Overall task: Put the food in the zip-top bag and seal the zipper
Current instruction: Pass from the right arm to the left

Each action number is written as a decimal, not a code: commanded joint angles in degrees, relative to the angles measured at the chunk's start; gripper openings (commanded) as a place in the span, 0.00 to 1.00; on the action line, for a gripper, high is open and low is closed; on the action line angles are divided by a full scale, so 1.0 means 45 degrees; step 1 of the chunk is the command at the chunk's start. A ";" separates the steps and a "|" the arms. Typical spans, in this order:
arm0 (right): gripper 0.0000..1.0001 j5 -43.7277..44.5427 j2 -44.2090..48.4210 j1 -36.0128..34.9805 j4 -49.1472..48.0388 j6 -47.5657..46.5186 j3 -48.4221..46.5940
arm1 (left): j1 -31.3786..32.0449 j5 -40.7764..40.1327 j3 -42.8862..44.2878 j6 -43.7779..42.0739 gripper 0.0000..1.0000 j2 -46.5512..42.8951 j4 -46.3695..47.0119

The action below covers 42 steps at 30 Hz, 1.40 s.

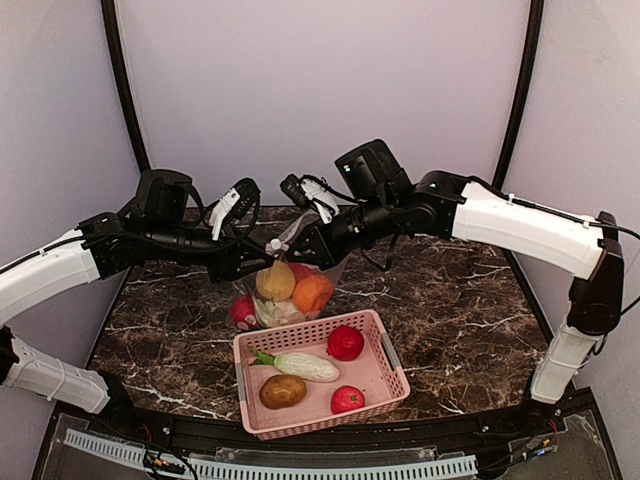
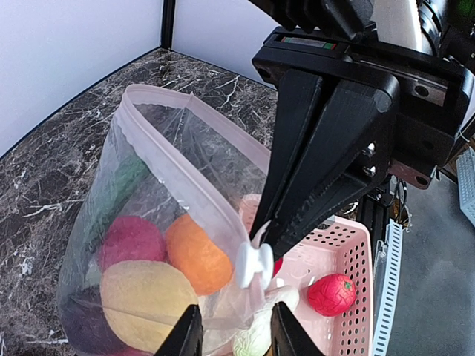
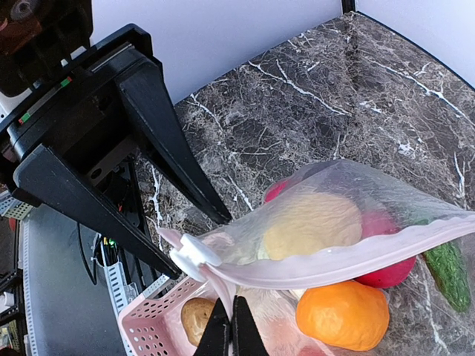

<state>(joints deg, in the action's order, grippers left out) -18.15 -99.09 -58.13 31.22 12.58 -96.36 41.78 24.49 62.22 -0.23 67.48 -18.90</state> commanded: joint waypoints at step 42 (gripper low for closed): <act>0.41 -0.1860 -0.0118 0.0403 -0.0040 -0.2245 -0.1651 | 0.0001 0.0627 0.0289 -0.0633 0.01 0.0069 -0.0036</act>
<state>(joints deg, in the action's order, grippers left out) -22.35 -96.97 -57.30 31.29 5.58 -100.40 41.78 25.87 62.57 -2.37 68.47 -18.06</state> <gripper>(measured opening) 0.388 0.009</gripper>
